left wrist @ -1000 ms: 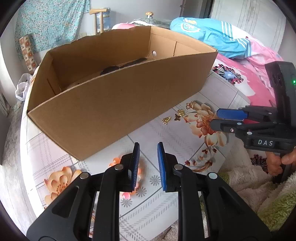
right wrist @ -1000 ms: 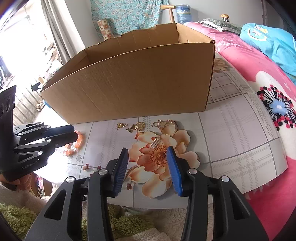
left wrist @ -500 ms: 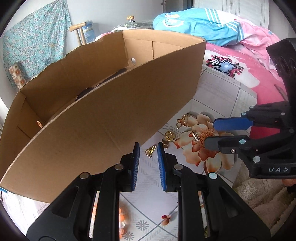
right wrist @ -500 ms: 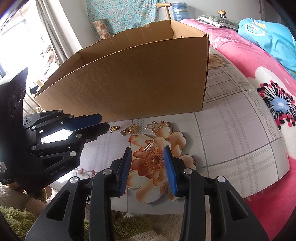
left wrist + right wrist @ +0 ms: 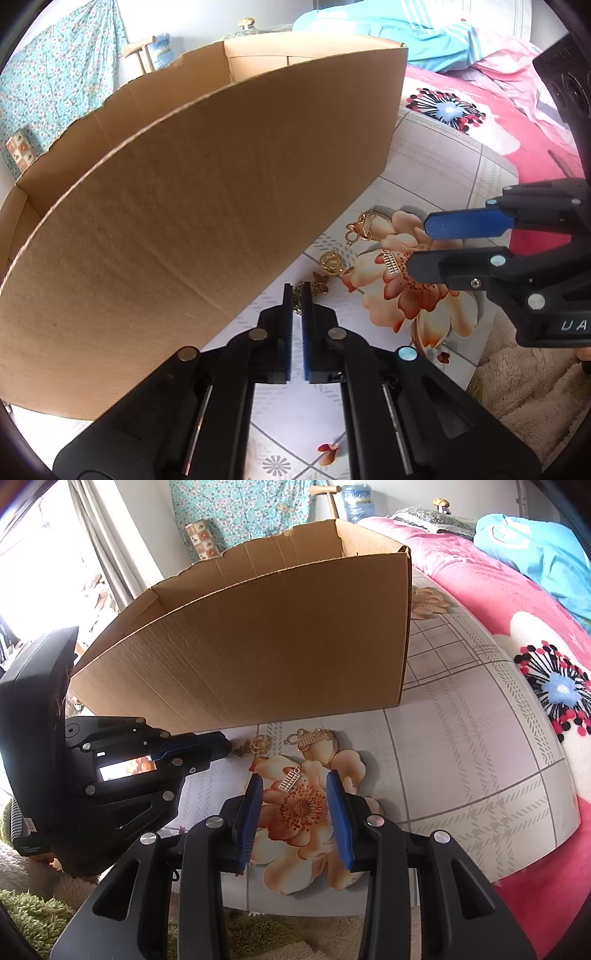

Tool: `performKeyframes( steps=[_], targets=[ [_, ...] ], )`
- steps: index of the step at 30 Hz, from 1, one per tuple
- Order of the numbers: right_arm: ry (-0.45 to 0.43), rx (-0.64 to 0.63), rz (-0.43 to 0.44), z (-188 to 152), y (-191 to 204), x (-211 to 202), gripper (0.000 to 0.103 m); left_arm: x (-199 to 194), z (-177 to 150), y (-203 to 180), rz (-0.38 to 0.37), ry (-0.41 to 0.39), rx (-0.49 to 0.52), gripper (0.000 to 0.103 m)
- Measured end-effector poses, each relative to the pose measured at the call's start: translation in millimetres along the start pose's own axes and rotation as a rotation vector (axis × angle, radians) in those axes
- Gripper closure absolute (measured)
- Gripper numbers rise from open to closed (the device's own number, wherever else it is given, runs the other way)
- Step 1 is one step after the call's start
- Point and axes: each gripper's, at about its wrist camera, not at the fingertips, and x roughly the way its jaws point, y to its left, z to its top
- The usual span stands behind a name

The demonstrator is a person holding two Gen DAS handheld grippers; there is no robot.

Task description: Organize jewelry

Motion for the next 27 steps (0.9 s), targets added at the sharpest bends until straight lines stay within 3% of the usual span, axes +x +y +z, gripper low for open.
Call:
performKeyframes(
  steps=[5, 19, 27],
  targets=[
    [-0.007, -0.002, -0.005, -2.4, -2.0, -5.6, 0.068, -0.5, -2.2, -1.9, 0.006, -0.010, 0.013, 0.102],
    [0.029, -0.059, -0.010, 0.0, 12.3, -2.7, 0.068, -27.5, -26.9, 10.7, -0.008, -0.013, -0.092, 0.103],
    [0.093, -0.073, -0.061, 9.5, 13.4, 12.6, 0.081, -27.5, -30.7, 12.2, -0.021, -0.022, -0.124, 0.103]
  ],
)
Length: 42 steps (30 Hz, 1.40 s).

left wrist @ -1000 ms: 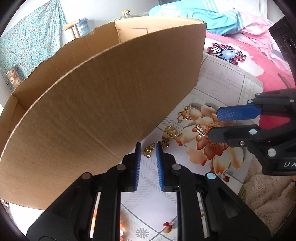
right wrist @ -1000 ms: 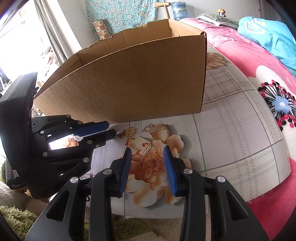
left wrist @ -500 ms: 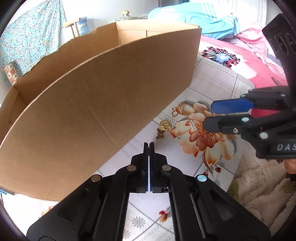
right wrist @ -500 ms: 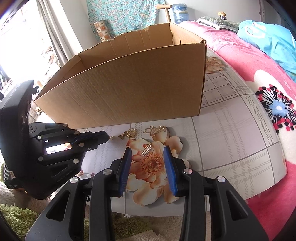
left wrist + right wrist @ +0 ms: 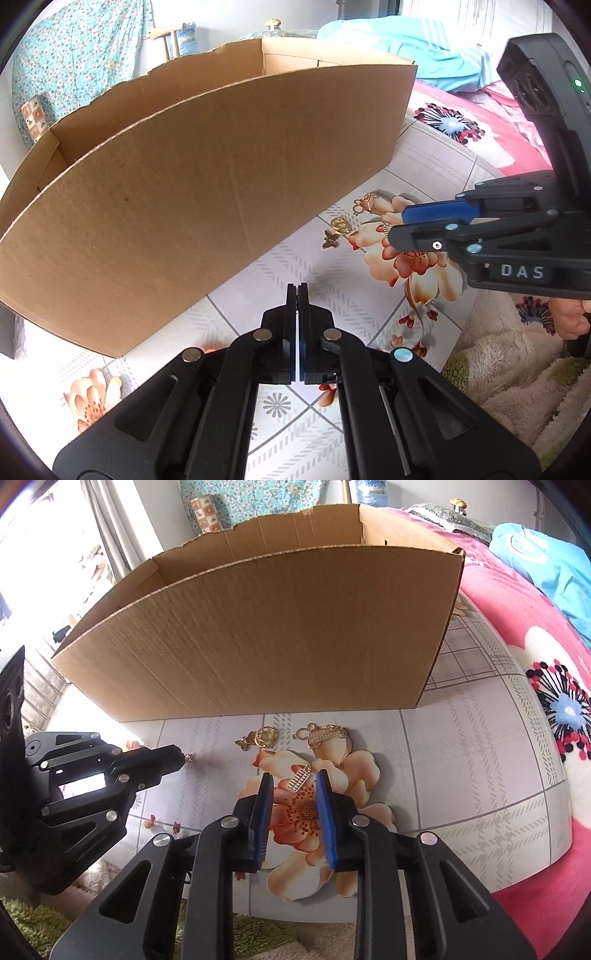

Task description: Organize jewelry

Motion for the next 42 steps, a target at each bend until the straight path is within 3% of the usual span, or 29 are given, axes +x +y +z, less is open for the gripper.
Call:
performKeyframes(
  steps=[12, 21, 28, 33, 36, 39, 42],
  targets=[
    [0.046, -0.043, -0.087, 16.0, 17.9, 17.2, 0.097, 0.8, -4.3, 1.1, -0.012, -0.002, -0.008, 0.103],
    [0.040, 0.016, -0.042, 18.7, 10.0, 14.4, 0.098, -10.6, -2.2, 2.5, -0.039, -0.052, -0.011, 0.103],
    [-0.035, 0.012, -0.024, 10.6, 0.8, -21.5, 0.098, -38.2, 6.2, 4.9, -0.087, -0.135, -0.025, 0.103],
    [-0.146, -0.009, 0.022, 15.2, 4.2, -64.4, 0.098, -83.9, 22.3, 11.7, -0.160, -0.261, -0.041, 0.103],
    [-0.229, -0.041, 0.068, 32.9, 8.6, -92.7, 0.098, -106.8, 38.3, 17.9, -0.198, -0.320, -0.051, 0.103],
    [-0.283, -0.076, 0.105, 60.7, 9.5, -106.6, 0.098, -119.9, 62.4, 24.2, -0.186, -0.368, -0.035, 0.103],
    [-0.251, -0.092, 0.151, 92.6, 7.9, -98.8, 0.098, -105.1, 94.4, 38.9, -0.143, -0.313, -0.059, 0.103]
  ],
)
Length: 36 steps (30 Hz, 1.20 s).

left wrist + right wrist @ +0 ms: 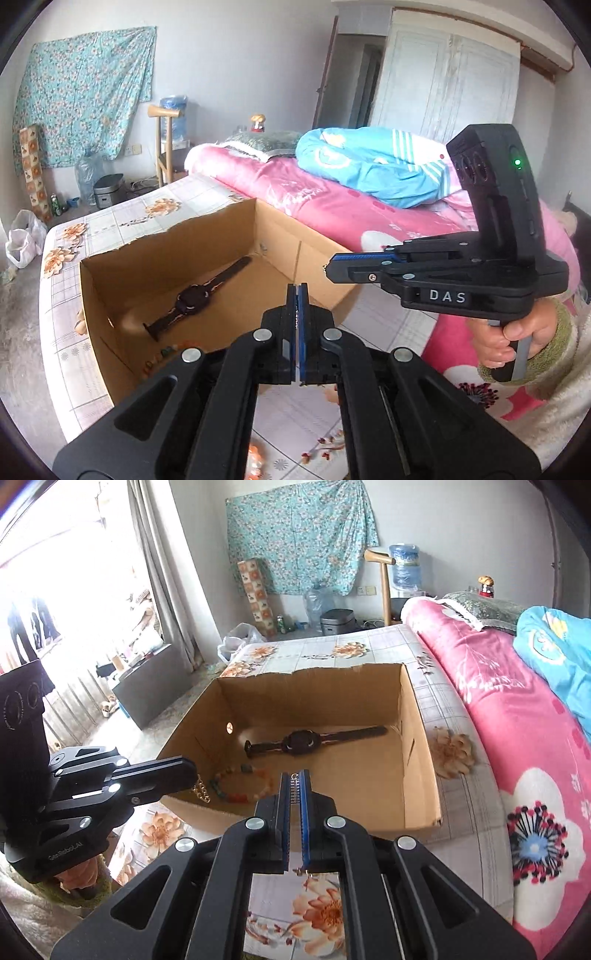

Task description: Organize jewelry

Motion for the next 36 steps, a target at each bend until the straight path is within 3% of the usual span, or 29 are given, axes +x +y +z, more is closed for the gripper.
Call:
performKeyframes(
  steps=[5, 7, 13, 21, 25, 27, 31, 36],
  targets=[
    [0.160, 0.033, 0.067, 37.8, -20.0, 52.2, 0.098, 60.4, 19.1, 41.8, 0.054, 0.178, -0.121, 0.103],
    [0.225, 0.054, 0.094, 46.5, -28.6, 75.5, 0.098, 78.7, 20.0, 57.4, 0.034, 0.225, -0.196, 0.103],
    [0.284, 0.065, 0.070, 53.1, -40.1, 112.9, 0.097, 101.3, 18.1, 73.2, 0.056, 0.267, -0.257, 0.101],
    [0.225, 0.102, 0.065, 55.0, -54.4, 110.8, 0.096, 105.6, 13.1, 76.2, 0.057, 0.265, -0.286, 0.095],
    [0.180, 0.112, 0.051, 52.8, -58.1, 95.1, 0.093, 93.7, 14.3, 71.0, 0.066, 0.220, -0.269, 0.095],
    [0.147, 0.121, 0.041, 49.5, -58.1, 82.6, 0.084, 86.6, 15.5, 68.1, 0.067, 0.192, -0.261, 0.095],
    [0.078, 0.146, 0.034, 38.1, -55.4, 57.3, 0.082, 59.6, 12.5, 53.2, 0.063, 0.121, -0.218, 0.094],
    [-0.004, 0.162, 0.026, 17.8, -43.9, 26.6, 0.080, 26.9, 1.1, 37.0, 0.027, 0.051, -0.197, 0.084]
  ],
)
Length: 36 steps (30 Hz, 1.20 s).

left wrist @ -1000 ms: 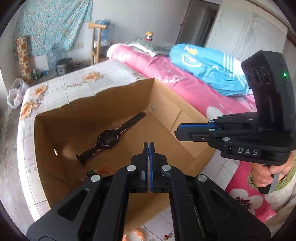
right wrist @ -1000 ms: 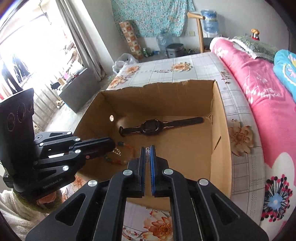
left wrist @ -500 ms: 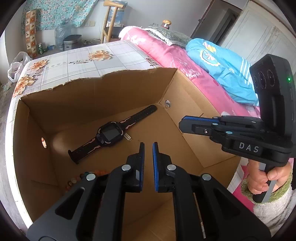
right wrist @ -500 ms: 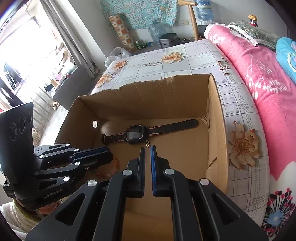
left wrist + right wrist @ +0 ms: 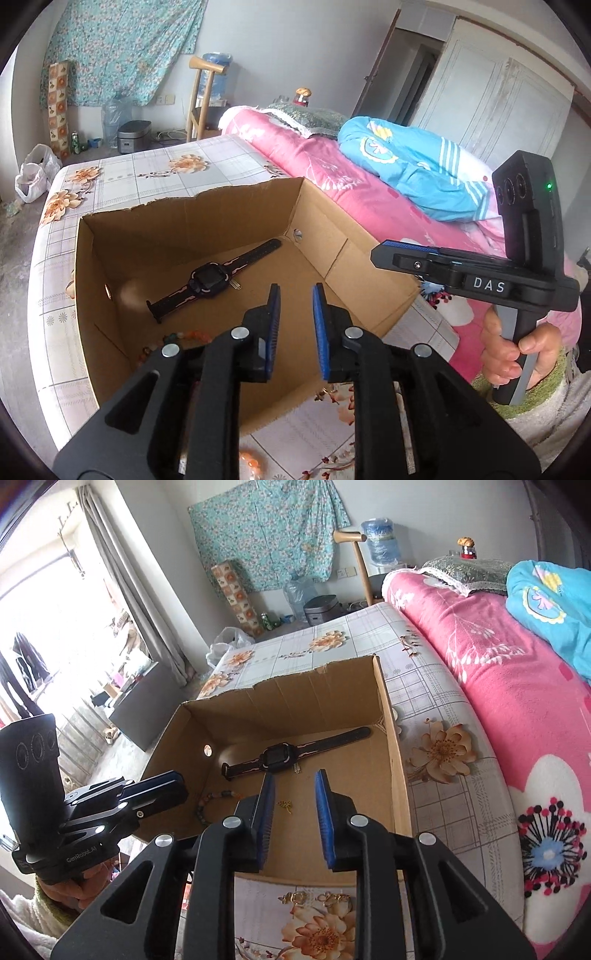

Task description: Organize jewelry

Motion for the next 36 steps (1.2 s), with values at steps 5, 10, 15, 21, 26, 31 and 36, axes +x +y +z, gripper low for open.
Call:
performKeyframes(
  steps=[5, 10, 15, 21, 26, 31, 36],
  targets=[
    [-0.025, 0.040, 0.042, -21.7, 1.4, -16.9, 0.080, -26.2, -21.8, -14.9, -0.029, -0.036, 0.052, 0.072],
    [0.039, 0.031, 0.079, -41.8, 6.9, -12.2, 0.072, -32.9, -52.0, -31.5, -0.100, 0.001, 0.106, 0.058],
    [0.063, 0.017, 0.077, -52.5, 8.7, -1.8, 0.067, -9.2, -78.2, -40.9, -0.047, 0.088, 0.132, 0.054],
    [0.085, -0.015, 0.068, -55.1, 12.6, -4.5, 0.064, 8.6, -87.4, -39.4, -0.003, 0.119, 0.127, 0.055],
    [0.097, 0.035, 0.071, -66.4, -2.4, -10.2, 0.064, 9.5, -88.4, -44.1, 0.047, 0.106, 0.175, 0.055],
    [0.133, 0.110, 0.014, -83.8, -28.5, -4.4, 0.064, 19.9, -95.0, -50.5, 0.061, 0.120, 0.211, 0.054],
    [0.220, 0.160, -0.024, -103.6, -41.9, 15.1, 0.064, 34.7, -106.9, -56.6, 0.078, 0.137, 0.241, 0.055]
  ],
)
